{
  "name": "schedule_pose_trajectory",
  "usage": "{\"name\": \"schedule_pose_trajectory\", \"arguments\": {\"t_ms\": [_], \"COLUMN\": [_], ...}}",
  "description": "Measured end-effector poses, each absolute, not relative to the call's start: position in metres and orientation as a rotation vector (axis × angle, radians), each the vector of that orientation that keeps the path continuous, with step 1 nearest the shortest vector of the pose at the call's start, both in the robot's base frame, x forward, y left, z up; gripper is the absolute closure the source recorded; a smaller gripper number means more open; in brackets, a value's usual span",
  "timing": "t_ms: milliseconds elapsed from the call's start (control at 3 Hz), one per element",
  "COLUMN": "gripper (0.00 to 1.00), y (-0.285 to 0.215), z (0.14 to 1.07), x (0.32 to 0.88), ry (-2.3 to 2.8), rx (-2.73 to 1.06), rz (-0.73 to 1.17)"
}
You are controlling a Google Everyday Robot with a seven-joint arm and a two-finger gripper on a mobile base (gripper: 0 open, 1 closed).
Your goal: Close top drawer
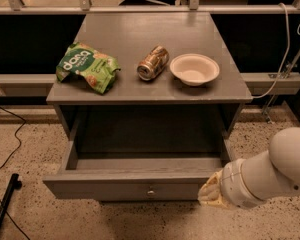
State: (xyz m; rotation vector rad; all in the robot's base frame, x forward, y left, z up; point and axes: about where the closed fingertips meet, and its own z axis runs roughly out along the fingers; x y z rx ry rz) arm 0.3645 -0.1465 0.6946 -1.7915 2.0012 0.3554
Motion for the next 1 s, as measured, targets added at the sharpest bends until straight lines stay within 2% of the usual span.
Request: {"name": "schedule_pose_trajectory", "arguments": {"t_ms": [333, 1000], "gripper": [1.0, 1.0], "y": [-0.142, -0.133], "z": [0.673, 0.629], "x": [0.36, 0.394], "ry": [1.947, 1.766], "rx": [-1.743, -1.676], "rz": [0.315, 0.226]}}
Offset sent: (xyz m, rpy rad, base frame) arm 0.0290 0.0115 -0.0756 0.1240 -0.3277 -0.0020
